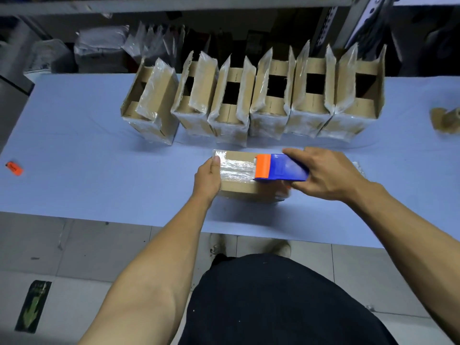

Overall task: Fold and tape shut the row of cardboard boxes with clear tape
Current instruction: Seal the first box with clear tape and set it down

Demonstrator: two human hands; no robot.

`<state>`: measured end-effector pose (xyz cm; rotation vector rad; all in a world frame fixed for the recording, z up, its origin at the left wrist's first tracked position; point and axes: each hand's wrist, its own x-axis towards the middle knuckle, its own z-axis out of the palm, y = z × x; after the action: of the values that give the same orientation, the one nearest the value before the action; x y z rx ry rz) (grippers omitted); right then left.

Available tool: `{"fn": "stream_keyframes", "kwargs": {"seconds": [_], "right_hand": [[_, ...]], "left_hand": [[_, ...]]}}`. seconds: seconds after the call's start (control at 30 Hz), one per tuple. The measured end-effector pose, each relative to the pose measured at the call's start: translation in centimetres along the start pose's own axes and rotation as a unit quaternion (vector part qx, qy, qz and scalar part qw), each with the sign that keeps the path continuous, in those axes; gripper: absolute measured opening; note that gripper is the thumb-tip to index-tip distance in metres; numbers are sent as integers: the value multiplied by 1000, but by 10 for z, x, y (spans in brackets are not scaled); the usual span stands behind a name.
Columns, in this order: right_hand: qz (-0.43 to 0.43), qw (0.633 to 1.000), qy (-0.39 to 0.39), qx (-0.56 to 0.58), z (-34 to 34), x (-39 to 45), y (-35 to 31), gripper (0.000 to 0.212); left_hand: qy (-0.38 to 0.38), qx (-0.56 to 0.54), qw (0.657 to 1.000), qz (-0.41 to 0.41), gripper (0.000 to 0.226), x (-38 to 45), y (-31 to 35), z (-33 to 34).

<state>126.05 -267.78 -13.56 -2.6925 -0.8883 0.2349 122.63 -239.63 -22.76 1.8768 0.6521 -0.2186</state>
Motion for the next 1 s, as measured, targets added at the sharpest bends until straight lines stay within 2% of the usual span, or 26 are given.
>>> {"fn": "stream_keyframes", "kwargs": {"seconds": [0.2, 0.3, 0.37, 0.4, 0.47, 0.53, 0.6, 0.67, 0.83, 0.93, 1.0], "right_hand": [[57, 997, 6, 53, 10, -48, 43, 55], [76, 994, 9, 77, 21, -49, 45, 53], [84, 992, -4, 94, 24, -49, 49, 54], [84, 992, -12, 98, 25, -49, 50, 55], [88, 991, -19, 100, 26, -48, 51, 55], [89, 991, -18, 102, 27, -47, 52, 55], [85, 992, -17, 96, 26, -49, 53, 55], [78, 994, -21, 74, 27, -48, 55, 55], [78, 996, -31, 10, 30, -38, 53, 51], [73, 995, -47, 40, 34, -42, 61, 53], [65, 995, -46, 57, 36, -50, 70, 48]], "left_hand": [[24, 10, 1000, 2, 42, 0, 0, 3], [32, 57, 998, 11, 50, -2, 4, 3], [64, 129, 989, 38, 57, -7, 10, 3], [84, 197, 975, 68, 58, -9, 13, 3], [82, 357, 919, 147, 56, -15, 22, 14], [10, 451, 863, 227, 57, -25, 34, 44], [-52, 483, 836, 255, 59, -37, 41, 79], [-60, 498, 827, 254, 58, -40, 43, 97], [-53, 524, 812, 250, 58, -36, 40, 93], [-59, 523, 813, 251, 57, -38, 42, 96], [-64, 503, 826, 246, 58, -38, 43, 95]]}}
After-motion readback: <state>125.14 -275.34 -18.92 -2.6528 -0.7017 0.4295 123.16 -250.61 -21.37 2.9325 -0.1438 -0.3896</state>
